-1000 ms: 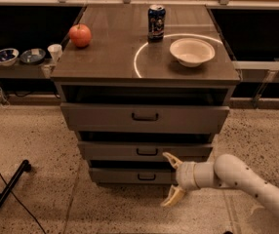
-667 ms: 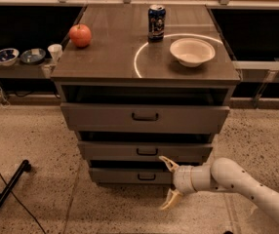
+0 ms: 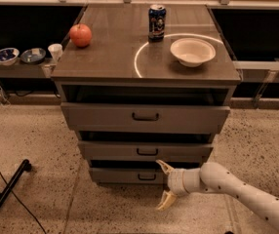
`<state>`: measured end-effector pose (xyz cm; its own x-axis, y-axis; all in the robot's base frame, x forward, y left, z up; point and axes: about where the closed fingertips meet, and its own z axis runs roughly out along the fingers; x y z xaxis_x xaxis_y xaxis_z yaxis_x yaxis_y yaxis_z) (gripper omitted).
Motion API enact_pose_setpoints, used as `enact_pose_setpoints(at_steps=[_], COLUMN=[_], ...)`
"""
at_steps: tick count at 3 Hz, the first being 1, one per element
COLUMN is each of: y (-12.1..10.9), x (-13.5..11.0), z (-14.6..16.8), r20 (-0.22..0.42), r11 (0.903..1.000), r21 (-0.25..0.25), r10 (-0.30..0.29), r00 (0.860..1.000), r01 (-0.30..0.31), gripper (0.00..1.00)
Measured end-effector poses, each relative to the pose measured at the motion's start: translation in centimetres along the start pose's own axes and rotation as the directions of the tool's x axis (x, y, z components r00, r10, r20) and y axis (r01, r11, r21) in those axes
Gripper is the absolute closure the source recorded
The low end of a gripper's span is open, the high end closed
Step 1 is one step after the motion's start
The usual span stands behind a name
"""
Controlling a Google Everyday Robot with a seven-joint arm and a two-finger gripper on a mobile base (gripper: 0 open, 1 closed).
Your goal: Open bottom drawer
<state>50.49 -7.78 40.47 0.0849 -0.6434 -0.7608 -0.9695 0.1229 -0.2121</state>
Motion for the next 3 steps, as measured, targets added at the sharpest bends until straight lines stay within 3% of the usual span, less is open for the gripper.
enact_pose_setpoints(at_steps=[1,2,3], y=[0.3,0.3,-0.8], x=[4.4,8.1,10.6], z=[3.6,5.9,7.4], r20=[-0.080,-0.097,-0.013], r11=[0.9996,0.9990,0.9987], r21=[-0.027,-0.041,-0.045], r10=[0.002,0.012,0.023], r00=[0.997,0.995,1.000], r01=[-0.004,-0.016,-0.024], gripper=[0.00,0.00,0.00])
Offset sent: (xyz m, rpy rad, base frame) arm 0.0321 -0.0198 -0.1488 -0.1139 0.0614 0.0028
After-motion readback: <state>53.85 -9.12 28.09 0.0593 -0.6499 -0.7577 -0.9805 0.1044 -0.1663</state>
